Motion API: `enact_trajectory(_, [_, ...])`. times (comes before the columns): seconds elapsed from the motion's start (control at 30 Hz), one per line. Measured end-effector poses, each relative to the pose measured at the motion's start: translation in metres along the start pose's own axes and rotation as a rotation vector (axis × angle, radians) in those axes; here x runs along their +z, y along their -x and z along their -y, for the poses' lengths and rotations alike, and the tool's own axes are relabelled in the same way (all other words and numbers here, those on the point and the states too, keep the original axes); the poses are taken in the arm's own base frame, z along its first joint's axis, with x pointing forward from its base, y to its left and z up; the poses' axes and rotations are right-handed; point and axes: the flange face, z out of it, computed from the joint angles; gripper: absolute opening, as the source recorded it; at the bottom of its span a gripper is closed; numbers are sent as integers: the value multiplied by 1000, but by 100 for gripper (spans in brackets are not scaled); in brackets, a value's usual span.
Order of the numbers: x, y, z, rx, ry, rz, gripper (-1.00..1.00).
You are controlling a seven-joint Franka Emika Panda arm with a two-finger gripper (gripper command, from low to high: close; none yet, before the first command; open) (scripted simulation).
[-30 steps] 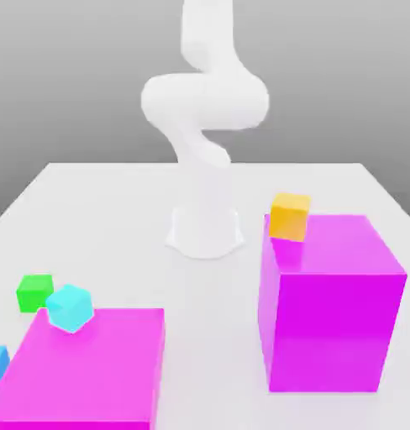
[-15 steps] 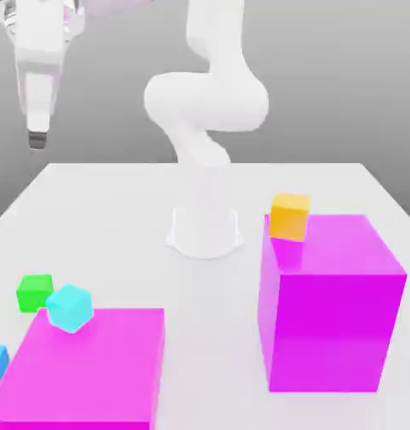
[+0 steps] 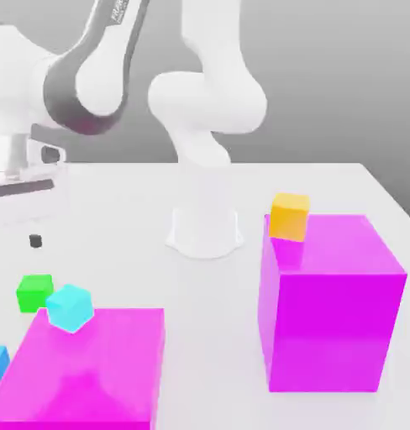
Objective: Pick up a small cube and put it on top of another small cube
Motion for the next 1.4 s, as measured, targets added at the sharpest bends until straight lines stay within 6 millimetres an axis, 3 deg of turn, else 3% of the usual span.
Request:
enact_trajectory(0.3, [62,-106,40,621,-53,-158,0])
enact_trajectory(0.67, [127,-123,40,666,-66,-173,0])
enact_trajectory(0.7, [132,-124,39,667,-64,-174,-100])
enact_trajectory(0.93, [132,-124,40,667,-65,-172,-100])
enact_trajectory(1.27, [75,-113,40,666,-66,-171,-100])
enact_trajectory(1.3, [71,-110,40,649,-67,-172,-100])
enact_trajectory(1.4, [67,-65,32,445,-67,-165,-100])
